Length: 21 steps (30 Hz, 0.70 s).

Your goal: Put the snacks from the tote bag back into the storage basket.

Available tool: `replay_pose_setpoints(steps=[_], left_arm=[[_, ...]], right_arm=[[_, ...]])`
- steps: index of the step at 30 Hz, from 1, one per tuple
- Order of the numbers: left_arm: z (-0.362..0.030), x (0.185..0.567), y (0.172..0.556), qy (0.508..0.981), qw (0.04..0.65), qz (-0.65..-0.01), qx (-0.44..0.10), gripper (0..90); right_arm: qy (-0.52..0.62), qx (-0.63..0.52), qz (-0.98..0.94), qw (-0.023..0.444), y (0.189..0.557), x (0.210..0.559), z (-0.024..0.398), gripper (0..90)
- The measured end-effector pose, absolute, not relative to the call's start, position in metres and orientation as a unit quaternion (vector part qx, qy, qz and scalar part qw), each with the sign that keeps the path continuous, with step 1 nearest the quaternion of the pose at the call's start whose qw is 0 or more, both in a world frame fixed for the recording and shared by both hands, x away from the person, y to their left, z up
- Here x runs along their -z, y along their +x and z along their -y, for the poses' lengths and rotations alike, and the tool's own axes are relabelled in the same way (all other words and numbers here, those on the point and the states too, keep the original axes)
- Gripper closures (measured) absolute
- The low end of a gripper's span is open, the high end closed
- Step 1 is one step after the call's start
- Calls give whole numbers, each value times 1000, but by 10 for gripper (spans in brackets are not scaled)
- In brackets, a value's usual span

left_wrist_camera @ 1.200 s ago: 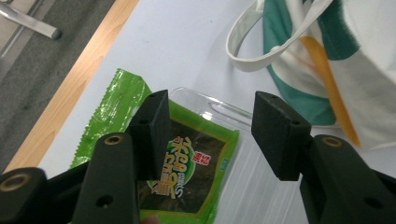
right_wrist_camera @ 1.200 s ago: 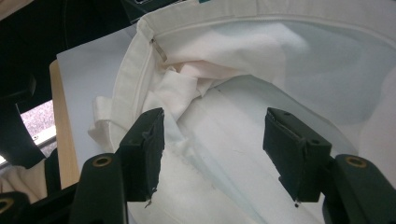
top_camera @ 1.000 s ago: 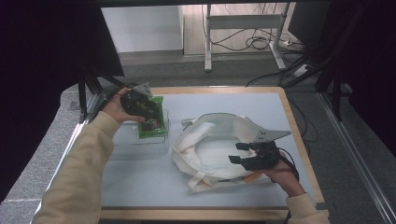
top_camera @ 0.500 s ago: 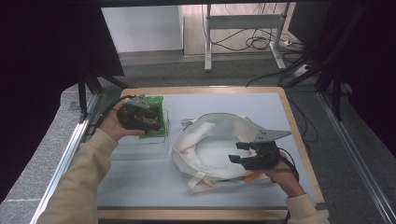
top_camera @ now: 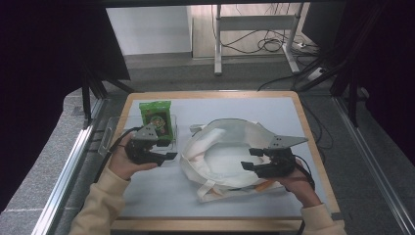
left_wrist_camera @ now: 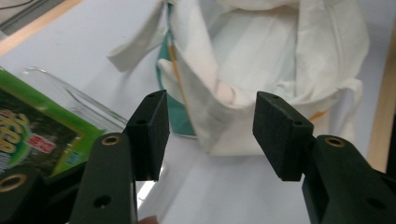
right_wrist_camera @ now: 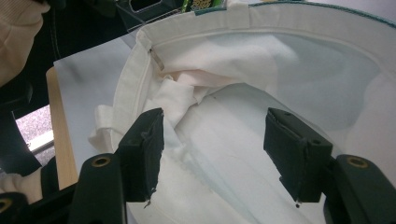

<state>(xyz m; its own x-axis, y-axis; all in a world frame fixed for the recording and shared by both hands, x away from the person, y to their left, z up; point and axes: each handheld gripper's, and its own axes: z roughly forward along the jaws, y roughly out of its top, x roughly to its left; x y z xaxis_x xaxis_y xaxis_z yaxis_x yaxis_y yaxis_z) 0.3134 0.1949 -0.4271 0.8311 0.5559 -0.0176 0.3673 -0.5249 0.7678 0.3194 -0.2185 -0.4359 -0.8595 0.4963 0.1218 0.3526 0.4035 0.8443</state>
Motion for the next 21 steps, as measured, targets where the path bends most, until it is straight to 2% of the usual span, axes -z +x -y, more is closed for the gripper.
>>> replay_pose_setpoints(steps=[9,21], left_arm=[[-183,442,295,865,412,-266,-103,459],[-183,442,293,863,414,-267,-107,452]], right_arm=[[252,-479,-837,77,319,437,217,374],[260,-483,-832,81,321,437,224,373]])
